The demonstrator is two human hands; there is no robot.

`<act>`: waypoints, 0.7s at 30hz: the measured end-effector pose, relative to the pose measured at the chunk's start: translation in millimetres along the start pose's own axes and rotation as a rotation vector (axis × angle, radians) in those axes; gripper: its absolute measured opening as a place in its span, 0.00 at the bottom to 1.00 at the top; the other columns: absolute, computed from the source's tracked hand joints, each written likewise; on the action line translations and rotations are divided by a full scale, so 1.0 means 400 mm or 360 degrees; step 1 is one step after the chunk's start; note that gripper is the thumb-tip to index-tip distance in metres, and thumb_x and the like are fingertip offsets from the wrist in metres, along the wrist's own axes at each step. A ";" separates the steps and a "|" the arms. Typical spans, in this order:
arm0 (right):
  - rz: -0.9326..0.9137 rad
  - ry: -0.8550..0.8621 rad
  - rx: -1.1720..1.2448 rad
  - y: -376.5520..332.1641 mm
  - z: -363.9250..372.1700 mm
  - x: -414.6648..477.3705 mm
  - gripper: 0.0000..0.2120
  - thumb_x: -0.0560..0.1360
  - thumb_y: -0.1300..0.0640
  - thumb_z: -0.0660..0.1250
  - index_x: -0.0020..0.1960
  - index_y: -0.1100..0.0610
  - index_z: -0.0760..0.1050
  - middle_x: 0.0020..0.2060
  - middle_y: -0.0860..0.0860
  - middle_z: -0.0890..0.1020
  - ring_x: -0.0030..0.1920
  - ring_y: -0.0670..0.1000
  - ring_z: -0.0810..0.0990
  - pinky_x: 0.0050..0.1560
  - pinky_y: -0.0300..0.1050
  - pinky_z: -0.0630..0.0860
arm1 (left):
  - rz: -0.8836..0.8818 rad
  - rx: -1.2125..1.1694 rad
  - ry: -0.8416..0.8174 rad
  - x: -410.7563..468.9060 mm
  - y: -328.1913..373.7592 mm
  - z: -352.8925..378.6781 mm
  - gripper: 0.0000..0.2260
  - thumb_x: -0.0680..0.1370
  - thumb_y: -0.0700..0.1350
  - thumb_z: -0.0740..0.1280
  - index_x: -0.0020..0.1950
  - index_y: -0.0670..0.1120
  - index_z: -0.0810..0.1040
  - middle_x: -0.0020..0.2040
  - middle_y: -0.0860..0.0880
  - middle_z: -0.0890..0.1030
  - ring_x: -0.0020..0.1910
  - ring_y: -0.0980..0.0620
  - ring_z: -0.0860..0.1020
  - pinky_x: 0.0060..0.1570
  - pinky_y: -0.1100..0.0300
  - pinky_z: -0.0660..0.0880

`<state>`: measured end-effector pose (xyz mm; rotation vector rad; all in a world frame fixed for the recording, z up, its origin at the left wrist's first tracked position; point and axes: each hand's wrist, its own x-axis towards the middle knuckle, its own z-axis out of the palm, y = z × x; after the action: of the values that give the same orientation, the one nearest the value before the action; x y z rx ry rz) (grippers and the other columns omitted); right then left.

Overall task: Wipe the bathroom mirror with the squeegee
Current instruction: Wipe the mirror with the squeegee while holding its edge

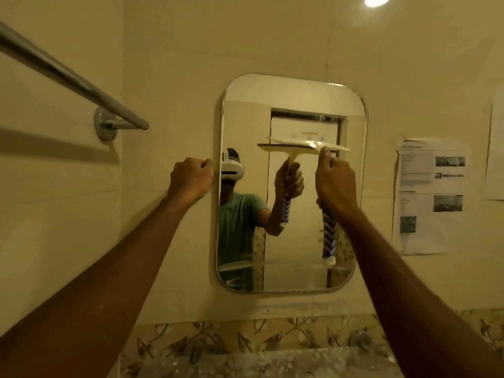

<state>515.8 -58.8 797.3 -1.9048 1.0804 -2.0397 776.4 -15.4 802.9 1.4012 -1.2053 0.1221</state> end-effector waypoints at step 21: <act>-0.0080 -0.0050 -0.0169 -0.026 -0.036 0.245 0.25 0.83 0.45 0.50 0.34 0.54 0.71 0.18 0.45 0.72 0.15 0.38 0.70 0.15 0.27 0.60 | 0.0106 0.0056 0.0328 0.128 0.108 0.058 0.21 0.81 0.57 0.58 0.37 0.44 0.76 0.32 0.48 0.77 0.31 0.52 0.76 0.29 0.60 0.70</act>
<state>488.3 -100.2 883.4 -2.0268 1.1669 -2.0088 756.9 -51.2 861.0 1.3440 -1.0823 0.3275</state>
